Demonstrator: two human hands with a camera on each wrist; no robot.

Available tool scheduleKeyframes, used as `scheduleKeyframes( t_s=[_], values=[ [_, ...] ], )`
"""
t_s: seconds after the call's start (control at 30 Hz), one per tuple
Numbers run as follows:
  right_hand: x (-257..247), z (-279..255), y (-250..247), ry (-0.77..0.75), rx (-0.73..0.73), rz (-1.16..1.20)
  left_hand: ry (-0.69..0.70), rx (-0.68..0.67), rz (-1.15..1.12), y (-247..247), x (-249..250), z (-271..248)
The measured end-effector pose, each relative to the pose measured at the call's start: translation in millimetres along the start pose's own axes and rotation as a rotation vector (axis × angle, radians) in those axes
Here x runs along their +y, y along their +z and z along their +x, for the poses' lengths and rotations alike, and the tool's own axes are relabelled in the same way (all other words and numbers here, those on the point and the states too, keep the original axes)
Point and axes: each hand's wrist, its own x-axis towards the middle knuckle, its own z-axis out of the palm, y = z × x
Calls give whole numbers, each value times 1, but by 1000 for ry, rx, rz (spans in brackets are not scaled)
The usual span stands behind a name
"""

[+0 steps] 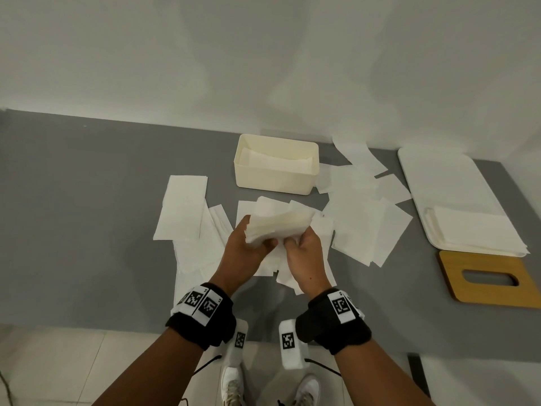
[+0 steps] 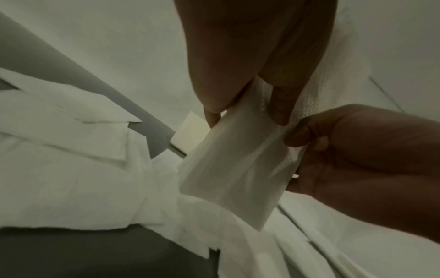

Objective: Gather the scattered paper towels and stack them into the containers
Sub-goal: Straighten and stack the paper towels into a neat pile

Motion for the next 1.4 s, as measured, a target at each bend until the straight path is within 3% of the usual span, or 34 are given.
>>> scheduleKeyframes(
  t_s=[0.17,0.5,0.6,0.7,0.87,0.97,1.07,1.2,1.3,1.4],
  values=[
    [4,3,4,53,-1,-55,-74,-27,-12,1,-7,-1],
    [4,5,4,63,-33,-91,-46,-16,20,3,3,1],
    [0,8,-6,69,-157,-150,-138,87,-139,-8,16,7],
    [-5,13,-17,109,-339,-243,-197,65,-391,-23,29,10],
    [-20,33,-41,149,-450,-289,-267,132,-408,-50,33,27],
    [-27,57,-56,189,-335,-255,-305,173,-344,-64,36,49],
    [-37,86,-68,225,-179,-114,-298,100,-240,-71,50,76],
    [-59,122,-75,178,-191,-136,-300,-33,-109,-74,70,114],
    [-70,149,-73,173,-170,-166,-273,-21,64,-71,75,145],
    [-69,182,-66,146,3,-222,-287,34,208,-60,68,174]
  ],
)
